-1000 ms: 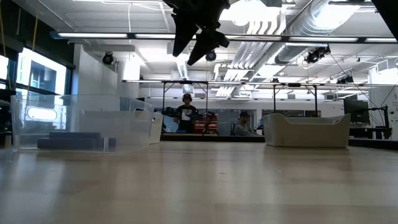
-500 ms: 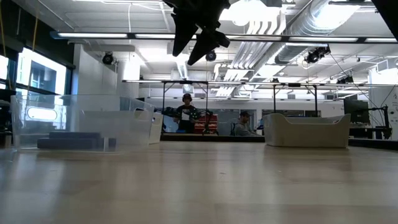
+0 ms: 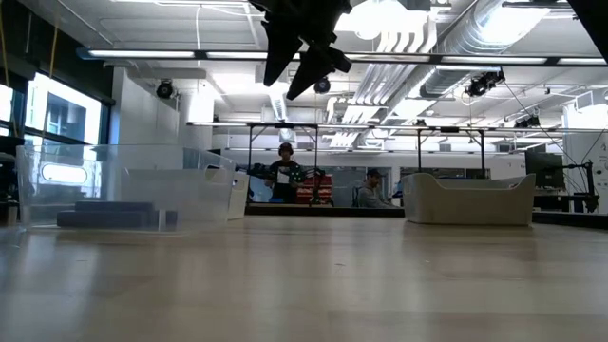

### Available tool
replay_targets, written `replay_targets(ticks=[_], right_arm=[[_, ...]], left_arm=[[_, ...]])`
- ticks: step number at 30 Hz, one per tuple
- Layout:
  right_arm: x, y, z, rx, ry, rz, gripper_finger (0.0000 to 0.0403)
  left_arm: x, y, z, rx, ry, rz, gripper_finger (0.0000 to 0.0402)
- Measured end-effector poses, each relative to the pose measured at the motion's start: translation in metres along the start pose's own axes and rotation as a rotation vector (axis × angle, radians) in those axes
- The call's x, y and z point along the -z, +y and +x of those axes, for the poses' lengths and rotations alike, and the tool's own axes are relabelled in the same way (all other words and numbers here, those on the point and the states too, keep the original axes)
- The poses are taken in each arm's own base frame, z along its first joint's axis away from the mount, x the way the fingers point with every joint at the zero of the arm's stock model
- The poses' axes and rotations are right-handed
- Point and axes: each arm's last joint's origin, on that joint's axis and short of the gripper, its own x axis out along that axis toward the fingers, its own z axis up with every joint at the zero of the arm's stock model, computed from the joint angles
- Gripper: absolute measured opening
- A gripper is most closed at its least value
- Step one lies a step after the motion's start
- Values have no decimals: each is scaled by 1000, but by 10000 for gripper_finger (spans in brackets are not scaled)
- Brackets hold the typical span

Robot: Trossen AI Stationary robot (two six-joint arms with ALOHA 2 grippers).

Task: Sort & place blocks by color
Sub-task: Put the light blue block into the grey bin

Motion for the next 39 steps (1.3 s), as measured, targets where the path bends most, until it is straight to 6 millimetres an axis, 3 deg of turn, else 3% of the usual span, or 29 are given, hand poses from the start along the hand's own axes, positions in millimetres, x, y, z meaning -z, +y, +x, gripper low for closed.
replay_targets(ticks=[26,39], right_arm=[[2,4,-1,-6,1,14,233],[3,5,-1,-7,1,12,233]], left_arm=[[-12,4,5,-13,12,-62,148],[-30,11,6,1,81,-199,241]])
